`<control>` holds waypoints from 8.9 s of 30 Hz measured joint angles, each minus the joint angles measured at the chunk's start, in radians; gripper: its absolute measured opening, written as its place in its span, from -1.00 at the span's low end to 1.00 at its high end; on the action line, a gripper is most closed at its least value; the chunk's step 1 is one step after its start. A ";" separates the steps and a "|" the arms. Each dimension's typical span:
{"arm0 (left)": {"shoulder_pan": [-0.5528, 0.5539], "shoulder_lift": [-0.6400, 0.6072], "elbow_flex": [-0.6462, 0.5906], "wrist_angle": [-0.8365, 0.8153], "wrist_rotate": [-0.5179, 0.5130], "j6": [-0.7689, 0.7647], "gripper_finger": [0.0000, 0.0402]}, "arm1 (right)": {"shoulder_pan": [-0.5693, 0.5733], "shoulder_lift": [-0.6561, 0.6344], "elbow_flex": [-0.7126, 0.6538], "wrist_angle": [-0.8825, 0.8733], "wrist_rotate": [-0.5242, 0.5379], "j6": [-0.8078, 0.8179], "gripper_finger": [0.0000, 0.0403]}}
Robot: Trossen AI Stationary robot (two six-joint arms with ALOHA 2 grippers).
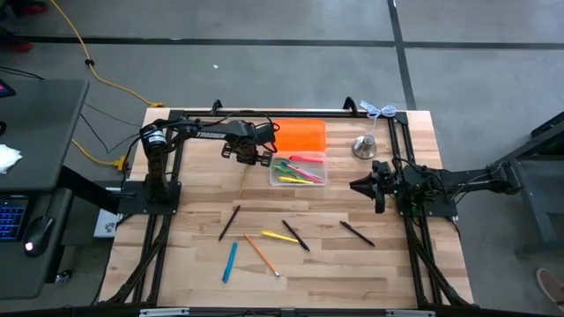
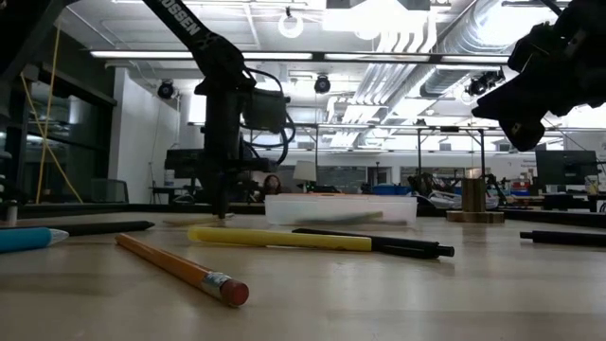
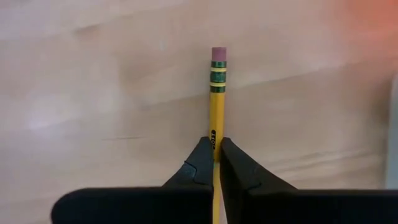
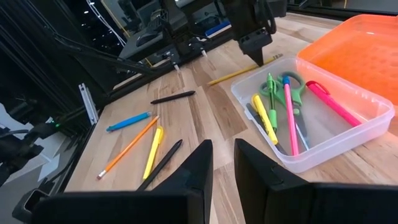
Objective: Pick & place school supplies into a supply box
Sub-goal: Put the yellow pencil into the supply box
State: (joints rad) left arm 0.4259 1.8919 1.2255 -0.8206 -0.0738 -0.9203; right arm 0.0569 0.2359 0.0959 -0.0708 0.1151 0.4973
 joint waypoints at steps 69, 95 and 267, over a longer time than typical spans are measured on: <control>0.000 -0.666 0.006 0.458 0.320 0.108 -0.80 | 0.000 0.000 0.000 -0.015 0.028 0.023 -0.79; 0.000 -0.604 0.006 0.864 0.711 0.210 -0.80 | 0.000 0.000 0.000 -0.015 0.027 0.023 -0.79; -0.259 0.316 0.698 0.052 -0.008 1.336 -0.80 | 0.000 0.000 0.000 -0.014 0.040 0.103 -0.79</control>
State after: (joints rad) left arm 0.1667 2.2081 1.9236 -0.7688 -0.0814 0.4154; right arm 0.0570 0.2356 0.0956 -0.0845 0.1546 0.6003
